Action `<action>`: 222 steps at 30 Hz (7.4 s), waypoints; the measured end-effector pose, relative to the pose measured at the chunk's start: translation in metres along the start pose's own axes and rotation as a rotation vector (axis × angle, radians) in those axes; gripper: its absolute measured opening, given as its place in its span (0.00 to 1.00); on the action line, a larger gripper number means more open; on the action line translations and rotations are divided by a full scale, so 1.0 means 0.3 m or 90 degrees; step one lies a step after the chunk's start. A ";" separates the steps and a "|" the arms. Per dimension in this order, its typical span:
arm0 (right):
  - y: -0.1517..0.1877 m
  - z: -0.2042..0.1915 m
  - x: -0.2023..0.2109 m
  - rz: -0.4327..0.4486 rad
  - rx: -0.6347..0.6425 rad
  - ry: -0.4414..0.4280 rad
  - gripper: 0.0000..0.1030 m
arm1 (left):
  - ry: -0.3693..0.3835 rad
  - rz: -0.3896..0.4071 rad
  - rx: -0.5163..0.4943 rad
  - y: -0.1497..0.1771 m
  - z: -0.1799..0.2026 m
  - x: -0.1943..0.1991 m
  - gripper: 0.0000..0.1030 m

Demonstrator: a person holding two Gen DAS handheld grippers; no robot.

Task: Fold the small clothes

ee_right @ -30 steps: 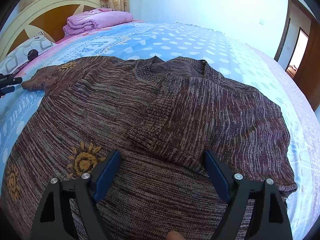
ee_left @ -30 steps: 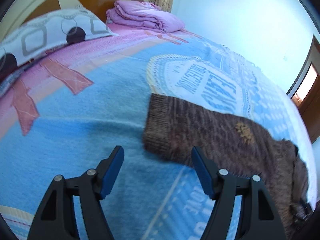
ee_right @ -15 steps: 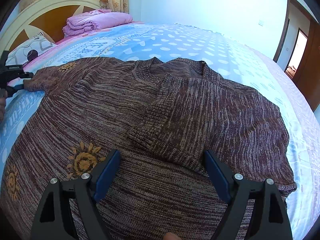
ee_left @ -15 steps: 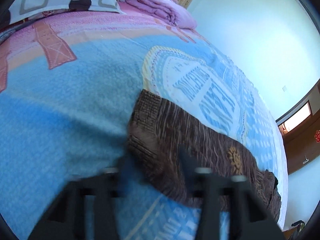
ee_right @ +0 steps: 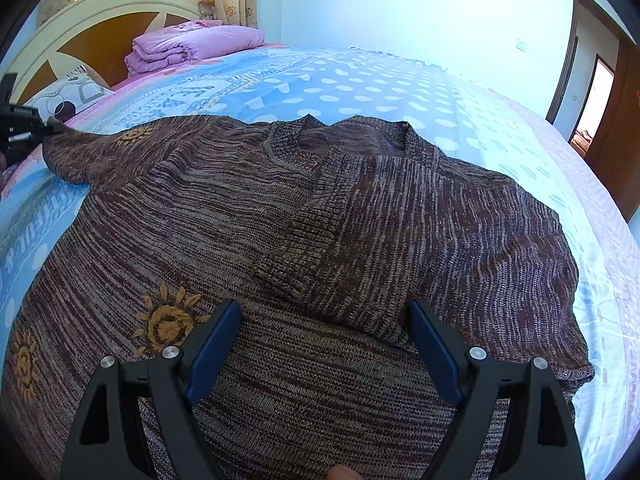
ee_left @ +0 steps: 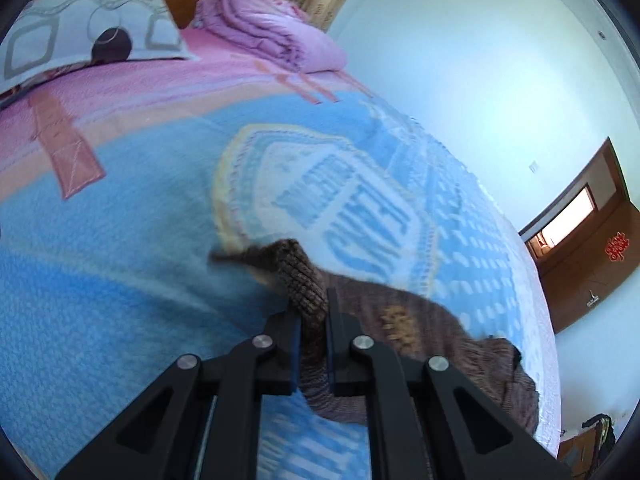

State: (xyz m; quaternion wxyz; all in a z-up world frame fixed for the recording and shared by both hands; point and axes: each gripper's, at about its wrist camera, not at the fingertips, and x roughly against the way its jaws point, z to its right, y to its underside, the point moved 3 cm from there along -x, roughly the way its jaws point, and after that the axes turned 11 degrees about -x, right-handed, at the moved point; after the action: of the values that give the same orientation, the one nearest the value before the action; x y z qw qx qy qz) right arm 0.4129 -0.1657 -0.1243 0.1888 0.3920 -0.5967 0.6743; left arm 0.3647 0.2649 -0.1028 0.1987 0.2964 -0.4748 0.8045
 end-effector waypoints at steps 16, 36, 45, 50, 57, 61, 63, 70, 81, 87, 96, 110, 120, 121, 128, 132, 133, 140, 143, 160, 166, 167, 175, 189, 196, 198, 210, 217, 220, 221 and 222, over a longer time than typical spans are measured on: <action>-0.016 0.232 0.295 0.102 -0.140 -0.048 0.83 | 0.116 0.027 -0.086 -0.075 0.432 0.123 0.09; 0.259 0.324 0.393 0.094 -0.135 -0.066 0.83 | 0.165 -0.039 -0.222 0.313 0.973 -0.059 0.09; 0.316 0.266 0.350 0.069 -0.087 -0.077 0.83 | 0.171 -0.094 -0.437 0.621 1.149 -0.112 0.21; 0.331 0.284 0.336 0.061 -0.107 -0.087 0.83 | 0.126 0.035 -0.517 0.543 1.044 0.062 0.81; 0.254 0.246 0.370 0.067 -0.117 -0.082 0.83 | -0.151 0.003 -0.503 0.341 0.641 -0.089 0.85; 0.116 0.181 0.372 0.061 -0.112 -0.112 0.83 | -0.141 -0.021 -0.422 0.276 0.521 -0.151 0.85; 0.039 0.135 0.345 0.058 -0.090 -0.098 0.83 | -0.133 -0.043 -0.411 0.291 0.522 -0.188 0.85; -0.157 -0.060 0.051 -0.030 -0.011 -0.019 0.83 | -0.132 -0.056 -0.409 0.336 0.518 -0.201 0.93; -0.300 0.314 -0.025 0.019 -0.222 0.208 0.81 | -0.093 -0.069 -0.365 0.332 0.476 -0.212 0.98; -0.258 0.127 0.060 0.051 -0.146 -0.011 0.57 | -0.112 -0.069 -0.372 0.334 0.480 -0.214 1.00; -0.126 -0.035 -0.030 -0.049 -0.029 -0.048 0.36 | -0.148 -0.065 -0.346 0.323 0.448 -0.206 1.00; -0.154 -0.021 0.064 0.015 -0.049 -0.083 0.38 | -0.168 -0.069 -0.302 0.312 0.410 -0.204 1.00; 0.089 -0.007 0.129 -0.058 0.015 -0.115 0.38 | -0.126 -0.056 -0.269 0.301 0.385 -0.182 1.00; 0.093 0.015 0.143 -0.049 -0.006 -0.122 0.40 | -0.111 -0.051 -0.261 0.298 0.379 -0.171 1.00; 0.125 0.117 0.167 0.015 -0.119 -0.138 0.51 | -0.046 -0.046 -0.277 0.242 0.416 -0.106 1.00; 0.130 0.118 0.171 0.015 -0.117 -0.137 0.53 | -0.037 -0.043 -0.381 0.206 0.557 -0.158 0.92; 0.129 0.115 0.165 0.016 -0.114 -0.135 0.53 | -0.033 -0.051 -0.393 0.200 0.584 -0.189 0.81; 0.126 0.112 0.151 0.025 -0.117 -0.134 0.54 | 0.015 -0.120 -0.387 0.196 0.634 -0.398 0.22; 0.139 0.124 0.167 0.027 -0.123 -0.141 0.54 | 0.002 -0.107 -0.363 0.182 0.611 -0.379 0.09; 0.138 0.144 0.157 0.029 -0.144 -0.173 0.59 | -0.091 -0.072 -0.388 0.275 0.557 -0.224 0.53; 0.134 0.135 0.146 0.015 -0.142 -0.167 0.61 | -0.129 -0.083 -0.373 0.315 0.498 -0.207 0.74; 0.130 0.134 0.147 0.014 -0.139 -0.163 0.61 | -0.120 -0.088 -0.359 0.309 0.486 -0.208 0.74; 0.202 0.174 0.273 0.024 -0.159 -0.103 0.67 | -0.076 -0.098 -0.335 0.379 0.448 -0.121 0.78; 0.389 0.262 0.379 0.022 -0.128 -0.019 0.68 | -0.063 -0.081 -0.344 0.495 0.437 0.031 0.78; 0.437 0.261 0.410 0.025 -0.133 -0.008 0.68 | -0.063 -0.071 -0.380 0.594 0.443 0.129 0.78; 0.450 0.256 0.417 0.027 -0.131 -0.004 0.68 | -0.062 -0.070 -0.393 0.620 0.445 0.157 0.78; 0.509 0.235 0.448 0.032 -0.115 0.017 0.73 | -0.037 -0.084 -0.420 0.732 0.445 0.244 0.78; 0.543 0.238 0.483 0.025 -0.122 0.020 0.73 | -0.029 -0.087 -0.432 0.767 0.441 0.286 0.78; 0.562 0.237 0.500 0.020 -0.119 0.026 0.73 | -0.020 -0.087 -0.436 0.780 0.437 0.314 0.78; 0.570 0.236 0.507 0.020 -0.118 0.027 0.73 | -0.019 -0.087 -0.438 0.783 0.437 0.322 0.78; 0.577 0.236 0.512 0.019 -0.117 0.028 0.73 | -0.017 -0.086 -0.440 0.787 0.437 0.332 0.78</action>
State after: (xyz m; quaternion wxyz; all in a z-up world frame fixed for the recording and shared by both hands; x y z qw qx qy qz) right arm 0.2138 -0.3033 -0.1235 0.2269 0.3495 -0.6575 0.6277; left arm 0.1864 0.0421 -0.1402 0.3336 0.2528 -0.7011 0.5772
